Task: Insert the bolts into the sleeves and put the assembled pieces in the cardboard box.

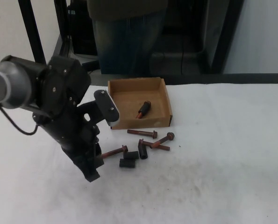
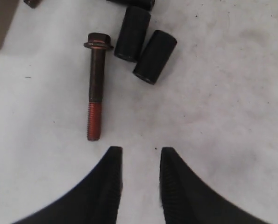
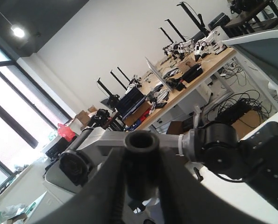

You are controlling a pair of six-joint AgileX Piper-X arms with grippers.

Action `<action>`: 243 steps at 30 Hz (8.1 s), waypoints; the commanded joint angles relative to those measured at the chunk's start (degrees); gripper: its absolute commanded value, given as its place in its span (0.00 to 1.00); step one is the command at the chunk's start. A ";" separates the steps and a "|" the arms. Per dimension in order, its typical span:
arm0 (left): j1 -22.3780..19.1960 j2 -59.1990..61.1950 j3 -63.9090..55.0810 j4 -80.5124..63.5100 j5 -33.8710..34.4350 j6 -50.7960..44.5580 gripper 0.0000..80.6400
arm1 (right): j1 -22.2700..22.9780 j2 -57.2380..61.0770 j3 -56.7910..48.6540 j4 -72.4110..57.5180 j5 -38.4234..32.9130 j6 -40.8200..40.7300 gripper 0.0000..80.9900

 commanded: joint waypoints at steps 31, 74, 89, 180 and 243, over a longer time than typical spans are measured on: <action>-1.80 13.69 -15.89 1.84 0.71 3.96 0.33 | 1.45 -0.91 -0.15 -0.22 -2.59 -0.68 0.00; -1.79 19.74 -15.89 -1.10 0.59 4.44 0.33 | 1.45 -0.91 -0.15 -0.22 -2.59 -0.68 0.00; -1.79 19.74 -15.89 -1.30 0.49 3.10 0.19 | 1.45 -0.91 -0.15 -0.22 -2.59 -0.68 0.00; 11.04 -20.77 -8.55 41.64 76.56 26.48 0.01 | 12.07 -0.04 -0.15 18.82 -1.04 -36.80 0.00; 2.14 -12.69 -14.10 22.61 76.56 -8.53 0.01 | 26.48 2.18 15.92 17.49 20.42 -60.78 0.00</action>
